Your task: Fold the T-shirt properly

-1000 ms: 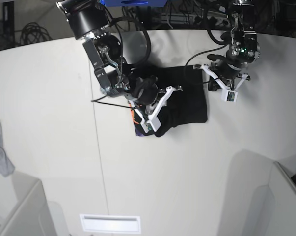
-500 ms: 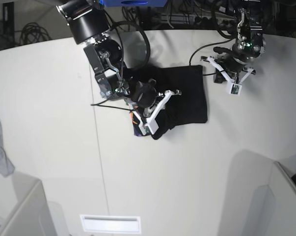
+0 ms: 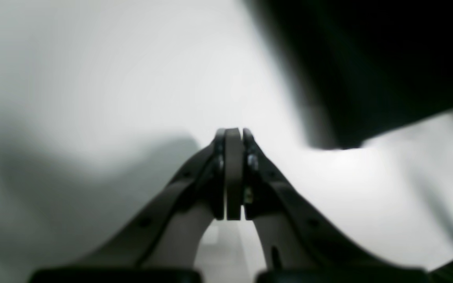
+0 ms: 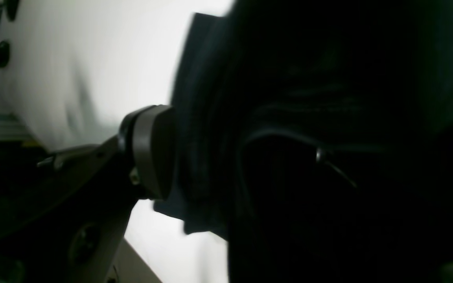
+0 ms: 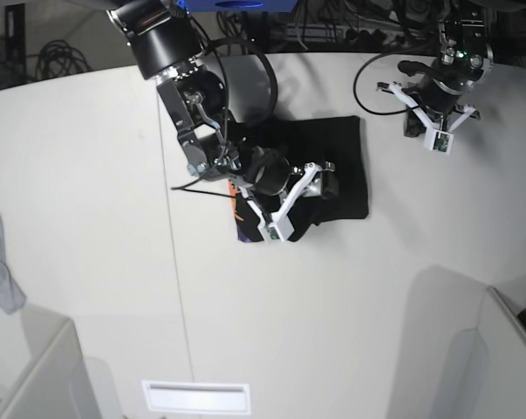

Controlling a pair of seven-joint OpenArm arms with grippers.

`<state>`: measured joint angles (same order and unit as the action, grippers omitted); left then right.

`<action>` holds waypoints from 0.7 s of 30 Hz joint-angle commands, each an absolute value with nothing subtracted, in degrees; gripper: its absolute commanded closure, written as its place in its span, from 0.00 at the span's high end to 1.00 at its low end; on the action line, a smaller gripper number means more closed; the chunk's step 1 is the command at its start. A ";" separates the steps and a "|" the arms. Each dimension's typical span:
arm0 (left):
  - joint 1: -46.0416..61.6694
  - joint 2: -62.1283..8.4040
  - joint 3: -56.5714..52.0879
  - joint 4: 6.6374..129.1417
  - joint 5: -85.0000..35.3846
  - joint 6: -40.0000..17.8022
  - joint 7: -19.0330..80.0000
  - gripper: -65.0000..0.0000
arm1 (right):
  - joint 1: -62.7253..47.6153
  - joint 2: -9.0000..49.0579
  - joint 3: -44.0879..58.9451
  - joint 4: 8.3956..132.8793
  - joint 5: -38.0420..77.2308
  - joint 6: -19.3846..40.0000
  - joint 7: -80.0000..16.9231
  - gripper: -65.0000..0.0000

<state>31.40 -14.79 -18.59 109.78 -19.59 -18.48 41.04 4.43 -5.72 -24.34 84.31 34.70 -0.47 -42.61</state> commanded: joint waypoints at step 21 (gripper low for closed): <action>35.03 -14.99 -36.09 110.55 -20.00 -29.32 40.13 0.00 | 11.21 -6.81 -46.20 91.21 35.30 0.04 -41.71 0.61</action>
<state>34.83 -14.37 -35.59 109.65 -19.66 -29.02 41.15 9.93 -5.98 -46.28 89.80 34.41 -0.51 -43.22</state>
